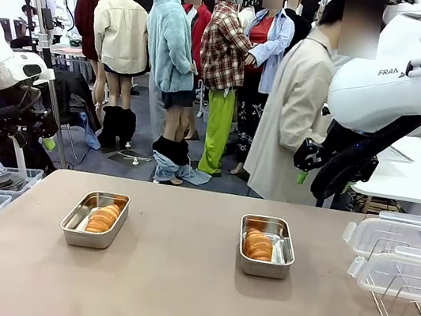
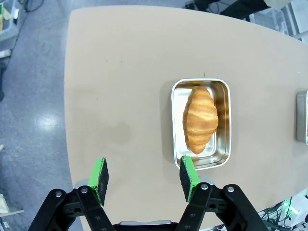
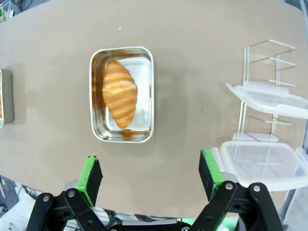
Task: Place the bread in airtight containers.
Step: Pick up one Airtight Container lid and hand it to the human.
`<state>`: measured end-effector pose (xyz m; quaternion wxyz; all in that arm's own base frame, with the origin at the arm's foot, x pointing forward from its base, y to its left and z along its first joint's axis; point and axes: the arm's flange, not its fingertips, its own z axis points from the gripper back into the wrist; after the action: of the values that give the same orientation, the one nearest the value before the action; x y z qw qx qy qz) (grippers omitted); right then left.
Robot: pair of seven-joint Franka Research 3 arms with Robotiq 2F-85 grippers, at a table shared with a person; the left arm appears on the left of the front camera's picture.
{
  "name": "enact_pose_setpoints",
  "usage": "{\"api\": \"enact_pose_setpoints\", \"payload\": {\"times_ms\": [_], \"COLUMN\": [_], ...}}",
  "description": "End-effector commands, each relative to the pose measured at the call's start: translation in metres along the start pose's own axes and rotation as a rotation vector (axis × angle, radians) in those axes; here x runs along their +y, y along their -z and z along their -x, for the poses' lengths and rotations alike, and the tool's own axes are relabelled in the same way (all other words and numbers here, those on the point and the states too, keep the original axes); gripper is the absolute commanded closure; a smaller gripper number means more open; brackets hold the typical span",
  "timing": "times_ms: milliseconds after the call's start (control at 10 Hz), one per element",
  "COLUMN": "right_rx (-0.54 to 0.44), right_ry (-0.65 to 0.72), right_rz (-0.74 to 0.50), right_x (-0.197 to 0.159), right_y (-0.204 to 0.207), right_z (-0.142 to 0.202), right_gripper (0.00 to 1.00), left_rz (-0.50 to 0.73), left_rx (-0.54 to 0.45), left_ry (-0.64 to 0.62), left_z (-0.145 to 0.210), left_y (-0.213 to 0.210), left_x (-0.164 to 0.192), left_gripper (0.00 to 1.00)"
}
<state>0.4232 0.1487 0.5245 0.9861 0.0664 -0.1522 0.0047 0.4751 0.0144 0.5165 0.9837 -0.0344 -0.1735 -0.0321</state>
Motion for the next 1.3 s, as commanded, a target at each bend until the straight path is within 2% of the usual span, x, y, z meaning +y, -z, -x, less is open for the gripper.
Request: {"api": "enact_pose_setpoints", "payload": {"times_ms": [0, 1200], "right_rx": [0.005, 0.005], "right_ry": [-0.001, -0.001], "right_rz": [-0.004, -0.004], "right_x": [0.0, 0.0], "right_y": [0.0025, 0.0025], "right_z": [0.0008, 0.0008], "right_gripper": [0.0, 0.0], "left_rz": [-0.022, -0.022], "left_rx": [0.001, 0.001], "left_ry": [-0.007, -0.007], "left_z": [0.0001, 0.0001], "left_y": [-0.0032, -0.0032], "left_x": [0.0006, 0.0006], "left_gripper": [0.23, 0.23]}}
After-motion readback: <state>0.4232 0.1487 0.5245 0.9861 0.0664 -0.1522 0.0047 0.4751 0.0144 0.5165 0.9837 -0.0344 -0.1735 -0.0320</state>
